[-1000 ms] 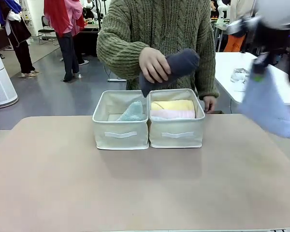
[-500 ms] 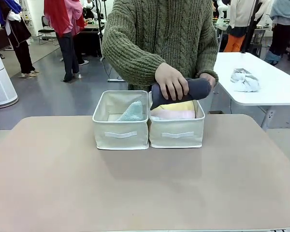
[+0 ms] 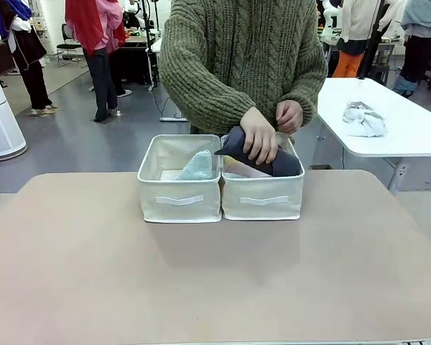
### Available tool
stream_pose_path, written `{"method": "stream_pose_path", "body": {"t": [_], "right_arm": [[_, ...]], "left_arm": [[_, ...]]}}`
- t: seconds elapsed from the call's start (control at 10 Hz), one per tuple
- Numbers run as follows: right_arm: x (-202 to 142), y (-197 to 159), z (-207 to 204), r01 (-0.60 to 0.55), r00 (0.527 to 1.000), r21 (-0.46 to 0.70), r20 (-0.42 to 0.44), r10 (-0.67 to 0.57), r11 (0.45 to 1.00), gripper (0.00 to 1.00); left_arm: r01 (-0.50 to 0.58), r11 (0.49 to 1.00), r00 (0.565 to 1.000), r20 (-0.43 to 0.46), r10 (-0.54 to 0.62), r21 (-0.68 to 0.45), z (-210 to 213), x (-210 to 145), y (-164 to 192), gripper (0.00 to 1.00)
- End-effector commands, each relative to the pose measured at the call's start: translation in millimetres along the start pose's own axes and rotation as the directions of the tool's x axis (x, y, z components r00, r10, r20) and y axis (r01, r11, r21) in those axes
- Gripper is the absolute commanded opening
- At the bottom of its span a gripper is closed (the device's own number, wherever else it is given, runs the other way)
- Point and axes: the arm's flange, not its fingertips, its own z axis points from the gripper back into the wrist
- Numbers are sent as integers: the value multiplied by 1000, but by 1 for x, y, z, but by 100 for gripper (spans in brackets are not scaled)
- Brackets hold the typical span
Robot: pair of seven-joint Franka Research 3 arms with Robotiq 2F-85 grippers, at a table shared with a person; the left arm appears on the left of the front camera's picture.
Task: Sort the towels based on their folding style.
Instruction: Pick up another triangle-folded towel from the table and place it in the left Fabric basket.
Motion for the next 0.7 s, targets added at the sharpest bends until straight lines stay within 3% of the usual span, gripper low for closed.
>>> {"method": "stream_pose_path", "body": {"t": [0.0,0.2,0.4,0.6], "right_arm": [[27,22,-3,-62,998,-10,-31,62,998,0],[52,58,-16,-159,984,-18,-88,157,987,0],[66,81,-25,-186,975,-9,-122,184,982,0],[65,82,-25,-194,977,11,-85,195,981,0]], "left_arm": [[0,1000,1000,-2,0,4,1,0,-2,100],[0,1000,1000,-2,0,4,1,0,-2,100],[0,1000,1000,-2,0,4,1,0,-2,100],[0,1000,1000,-2,0,4,1,0,-2,100]]}}
